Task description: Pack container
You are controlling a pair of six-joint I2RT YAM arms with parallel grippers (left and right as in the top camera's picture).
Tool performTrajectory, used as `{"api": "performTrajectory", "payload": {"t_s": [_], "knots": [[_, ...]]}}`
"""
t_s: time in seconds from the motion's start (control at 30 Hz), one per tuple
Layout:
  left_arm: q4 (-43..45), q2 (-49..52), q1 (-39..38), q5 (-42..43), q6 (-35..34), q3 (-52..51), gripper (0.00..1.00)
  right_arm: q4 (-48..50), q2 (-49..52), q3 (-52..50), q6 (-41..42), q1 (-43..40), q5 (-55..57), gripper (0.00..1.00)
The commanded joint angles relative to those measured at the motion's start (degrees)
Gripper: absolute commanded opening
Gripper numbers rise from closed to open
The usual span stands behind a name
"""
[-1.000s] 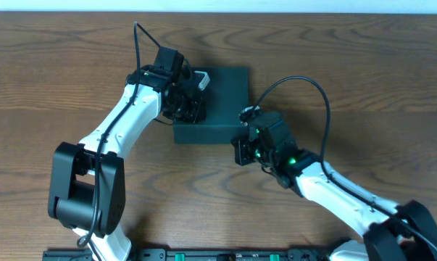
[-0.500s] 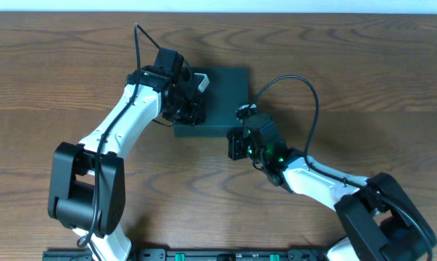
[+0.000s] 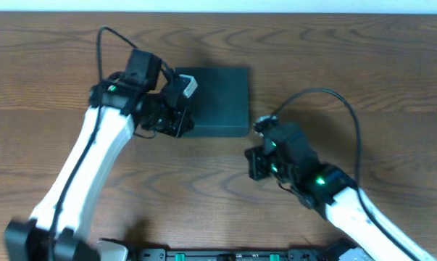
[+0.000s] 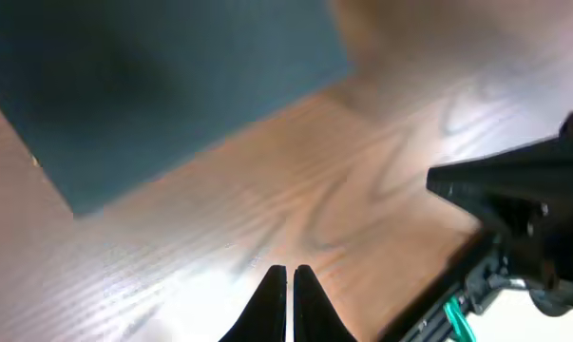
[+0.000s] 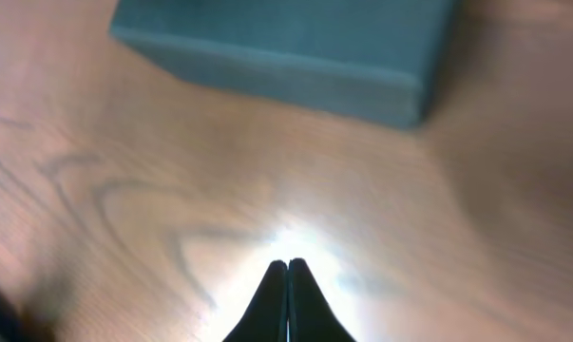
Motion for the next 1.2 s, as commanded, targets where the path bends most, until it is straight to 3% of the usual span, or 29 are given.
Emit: {"api": "performTrajectory", "payload": {"t_s": [0.0, 0.17, 0.33, 0.37, 0.4, 0.43, 0.47, 0.53, 0.7, 0.97, 1.17], "knots": [[-0.74, -7.06, 0.13, 1.33, 1.7, -6.14, 0.06, -6.29, -6.67, 0.42, -0.57, 0.44, 1.44, 0.01], [1.09, -20.9, 0.11, 1.22, -1.99, -23.26, 0.06, -18.16, -19.74, -2.47, 1.62, 0.48, 3.98, 0.01], [4.85, -28.92, 0.11, 1.11, -8.52, -33.99, 0.06, -20.33, -28.92, -8.61, 2.4, 0.59, 0.2, 0.01], [6.71, -29.86, 0.11, 1.09, -11.41, -35.91, 0.06, -20.26, -30.23, -9.73, 2.54, 0.59, -0.85, 0.13], [7.69, -30.1, 0.11, 0.94, -13.07, -36.7, 0.4, -20.37, -30.64, -10.08, 3.96, 0.59, -0.98, 0.46], [8.5, -30.1, 0.11, 1.01, -14.88, -37.16, 0.95, -20.79, -30.71, -10.21, 6.54, 0.59, -0.98, 0.92], [8.72, -29.92, 0.09, 1.03, -16.85, -37.18, 0.95, -21.66, -30.6, -10.21, 9.05, 0.59, -1.01, 1.0], [8.37, -29.86, 0.07, 0.92, -21.92, -37.18, 0.95, -24.13, -30.6, -10.21, 12.37, 0.59, -0.94, 0.99], [8.28, -29.86, 0.07, -1.64, -22.08, -37.18, 0.95, -25.24, -30.6, -10.21, 12.39, 0.59, -0.94, 0.99], [8.26, -29.88, -0.07, -12.57, -22.08, -37.18, 0.95, -25.22, -30.6, -10.21, 12.39, 0.59, -0.94, 0.99], [8.15, -34.45, 1.25, -14.21, -21.88, -37.2, 0.95, -25.22, -30.6, -10.21, 12.39, 0.59, -0.94, 0.99]]}}
